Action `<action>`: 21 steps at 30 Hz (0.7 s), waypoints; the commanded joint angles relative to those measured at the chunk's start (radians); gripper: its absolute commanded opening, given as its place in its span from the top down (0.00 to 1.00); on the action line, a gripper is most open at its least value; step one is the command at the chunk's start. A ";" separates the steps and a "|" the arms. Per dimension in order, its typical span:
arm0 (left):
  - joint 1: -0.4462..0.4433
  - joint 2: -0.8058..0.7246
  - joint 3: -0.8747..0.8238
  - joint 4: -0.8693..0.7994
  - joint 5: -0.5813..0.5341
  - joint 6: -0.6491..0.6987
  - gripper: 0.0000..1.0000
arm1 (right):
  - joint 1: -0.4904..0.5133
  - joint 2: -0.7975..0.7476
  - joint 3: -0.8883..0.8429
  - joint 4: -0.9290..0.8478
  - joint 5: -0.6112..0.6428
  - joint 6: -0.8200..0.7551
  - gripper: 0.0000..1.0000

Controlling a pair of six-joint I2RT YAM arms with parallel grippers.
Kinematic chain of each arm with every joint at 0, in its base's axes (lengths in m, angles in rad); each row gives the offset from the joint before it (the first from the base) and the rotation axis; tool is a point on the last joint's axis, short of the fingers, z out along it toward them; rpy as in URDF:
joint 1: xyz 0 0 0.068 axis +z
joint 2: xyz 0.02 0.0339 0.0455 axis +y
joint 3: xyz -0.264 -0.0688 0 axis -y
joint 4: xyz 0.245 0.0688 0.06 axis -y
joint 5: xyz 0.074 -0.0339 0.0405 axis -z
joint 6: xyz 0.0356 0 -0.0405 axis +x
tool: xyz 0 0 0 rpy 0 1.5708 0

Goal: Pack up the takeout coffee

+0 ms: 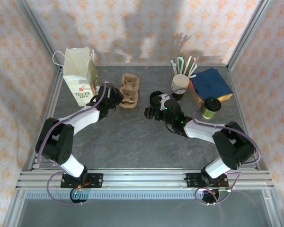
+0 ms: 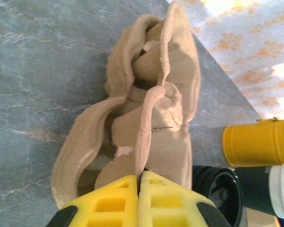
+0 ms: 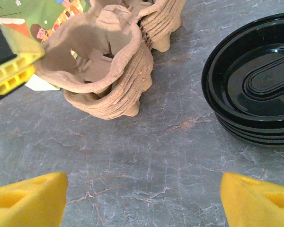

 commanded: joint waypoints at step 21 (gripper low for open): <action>0.004 -0.286 -0.025 -0.081 0.085 0.126 1.00 | 0.009 -0.182 0.042 -0.108 -0.037 -0.103 0.17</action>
